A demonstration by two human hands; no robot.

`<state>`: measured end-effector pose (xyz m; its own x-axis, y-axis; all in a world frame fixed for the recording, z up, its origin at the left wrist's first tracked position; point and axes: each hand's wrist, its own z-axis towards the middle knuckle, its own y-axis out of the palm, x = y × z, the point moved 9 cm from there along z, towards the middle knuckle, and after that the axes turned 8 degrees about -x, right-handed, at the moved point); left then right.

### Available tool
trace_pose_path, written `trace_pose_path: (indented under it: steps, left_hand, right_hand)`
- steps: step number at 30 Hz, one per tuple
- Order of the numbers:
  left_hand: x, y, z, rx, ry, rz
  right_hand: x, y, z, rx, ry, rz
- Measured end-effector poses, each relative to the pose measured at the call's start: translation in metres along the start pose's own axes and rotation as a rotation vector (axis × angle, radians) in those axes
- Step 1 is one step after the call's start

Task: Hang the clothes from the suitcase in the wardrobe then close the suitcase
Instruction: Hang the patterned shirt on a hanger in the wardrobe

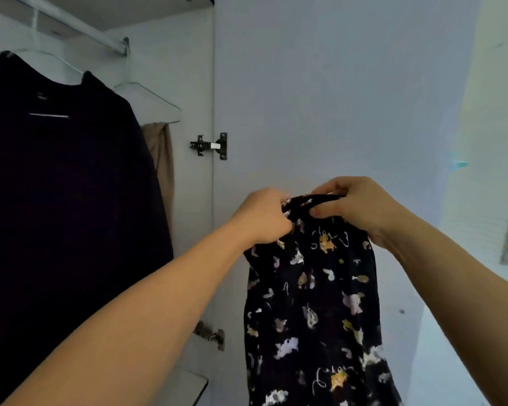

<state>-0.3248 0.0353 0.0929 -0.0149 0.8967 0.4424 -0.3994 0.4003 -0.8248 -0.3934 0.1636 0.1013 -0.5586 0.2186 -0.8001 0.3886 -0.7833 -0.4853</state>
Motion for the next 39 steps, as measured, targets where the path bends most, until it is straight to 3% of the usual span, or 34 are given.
trace_pose_path:
  steps: [4, 9, 19, 21, 23, 25, 27, 29, 31, 36, 39]
  left_hand:
    - [-0.027, -0.04, -0.001, 0.07, -0.036, -0.285]
    - [-0.051, -0.091, -0.004, 0.202, -0.064, -0.323]
    - [-0.065, -0.253, -0.1, 1.074, -0.005, 0.295]
    - [-0.074, -0.277, -0.123, 1.204, -0.047, 0.513]
    - [-0.085, -0.305, -0.14, 1.27, -0.218, 0.787]
    - [-0.102, -0.334, -0.147, 1.152, -0.525, 0.966]
    - [-0.123, -0.353, -0.155, 0.912, -0.835, 1.003]
    - [-0.135, -0.359, -0.164, 0.733, -0.992, 0.994]
    - [-0.141, -0.361, -0.169, 0.647, -1.036, 1.013]
    - [-0.157, -0.368, -0.18, 0.605, -1.034, 1.149]
    - [-0.168, -0.37, -0.179, 0.623, -0.989, 1.106]
  right_hand:
    - [-0.006, 0.001, 0.006, 0.073, -0.028, 0.341]
    - [-0.037, 0.03, 0.03, 0.078, -0.09, 0.349]
    - [-0.154, 0.105, 0.067, 0.074, -0.323, 0.175]
    - [-0.168, 0.114, 0.07, 0.077, -0.343, 0.171]
    - [-0.18, 0.126, 0.074, 0.062, -0.353, 0.206]
    - [-0.19, 0.137, 0.078, 0.048, -0.351, 0.243]
    - [-0.201, 0.149, 0.08, 0.038, -0.353, 0.279]
    - [-0.213, 0.161, 0.08, 0.019, -0.363, 0.312]
    - [-0.225, 0.174, 0.079, -0.013, -0.384, 0.343]
    - [-0.237, 0.193, 0.077, -0.043, -0.397, 0.374]
    - [-0.238, 0.195, 0.077, -0.036, -0.398, 0.365]
